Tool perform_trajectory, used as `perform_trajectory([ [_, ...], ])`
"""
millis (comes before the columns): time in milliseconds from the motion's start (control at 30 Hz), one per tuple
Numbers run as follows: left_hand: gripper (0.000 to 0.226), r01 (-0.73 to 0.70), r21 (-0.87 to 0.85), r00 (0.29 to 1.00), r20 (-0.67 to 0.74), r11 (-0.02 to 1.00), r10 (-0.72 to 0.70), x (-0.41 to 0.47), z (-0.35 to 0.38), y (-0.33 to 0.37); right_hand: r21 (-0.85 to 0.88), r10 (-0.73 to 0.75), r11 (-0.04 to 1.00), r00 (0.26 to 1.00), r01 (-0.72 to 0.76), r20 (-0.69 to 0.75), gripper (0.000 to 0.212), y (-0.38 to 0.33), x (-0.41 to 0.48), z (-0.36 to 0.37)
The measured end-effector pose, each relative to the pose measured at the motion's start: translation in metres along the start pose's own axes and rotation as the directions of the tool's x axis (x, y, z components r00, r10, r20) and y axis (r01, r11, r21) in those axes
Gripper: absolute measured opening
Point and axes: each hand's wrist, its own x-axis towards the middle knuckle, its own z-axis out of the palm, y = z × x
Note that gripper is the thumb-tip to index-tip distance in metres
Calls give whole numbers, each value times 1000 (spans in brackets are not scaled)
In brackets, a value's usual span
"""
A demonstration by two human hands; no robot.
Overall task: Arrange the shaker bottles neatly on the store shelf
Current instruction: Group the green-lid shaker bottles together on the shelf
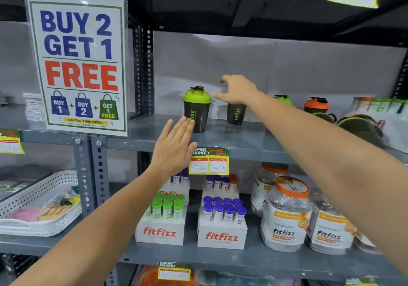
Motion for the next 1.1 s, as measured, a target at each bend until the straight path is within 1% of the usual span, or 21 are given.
perform_trajectory([
  [133, 65, -27, -95, 998, -59, 995, 22, 30, -6, 51, -134, 74, 988, 997, -78, -33, 64, 31, -19, -7],
  [233, 68, -100, -131, 994, -66, 986, 92, 47, -5, 97, -225, 153, 961, 987, -162, -58, 62, 67, -40, -17],
  [300, 70, -148, -159, 988, -58, 976, 140, 57, -2, 126, -270, 231, 932, 970, -242, -72, 60, 95, -55, -25],
  [467, 75, -241, -215, 971, -40, 947, 238, 78, 6, 194, -331, 398, 844, 906, -423, -145, 57, 170, -97, -53],
  [533, 76, -266, -236, 964, -42, 935, 263, 84, 8, 217, -328, 466, 801, 865, -501, -185, 56, 200, -113, -66],
  [667, 75, -290, -259, 956, -43, 921, 289, 95, 14, 246, -314, 600, 711, 776, -629, -195, 62, 244, -137, -84],
  [800, 76, -307, -217, 950, -3, 927, 314, 98, 25, 259, -330, 681, 646, 715, -689, -161, 65, 268, -146, -83],
  [900, 75, -313, -172, 947, 18, 934, 321, 99, 31, 261, -304, 723, 637, 686, -708, -84, 70, 277, -143, -75],
  [1033, 75, -311, -144, 949, 14, 939, 316, 99, 32, 261, -287, 767, 615, 642, -734, 1, 83, 279, -134, -65],
  [1100, 74, -304, -139, 951, 17, 942, 310, 99, 32, 262, -288, 787, 598, 616, -748, 33, 83, 282, -130, -61],
])
